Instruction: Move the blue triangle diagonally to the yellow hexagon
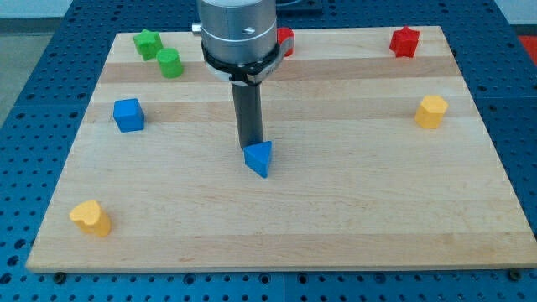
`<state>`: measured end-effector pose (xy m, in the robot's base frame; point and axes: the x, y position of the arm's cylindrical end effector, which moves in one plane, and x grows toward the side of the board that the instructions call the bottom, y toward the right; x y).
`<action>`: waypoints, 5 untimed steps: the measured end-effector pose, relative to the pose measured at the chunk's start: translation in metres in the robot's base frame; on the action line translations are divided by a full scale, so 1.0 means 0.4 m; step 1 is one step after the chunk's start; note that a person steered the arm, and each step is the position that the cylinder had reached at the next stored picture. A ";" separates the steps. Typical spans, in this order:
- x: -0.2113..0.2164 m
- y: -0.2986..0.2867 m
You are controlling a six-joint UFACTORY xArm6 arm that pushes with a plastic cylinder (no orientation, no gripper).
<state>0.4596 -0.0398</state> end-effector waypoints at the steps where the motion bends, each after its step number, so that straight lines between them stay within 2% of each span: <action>1: 0.026 0.024; 4: 0.024 0.130; 5: 0.064 0.130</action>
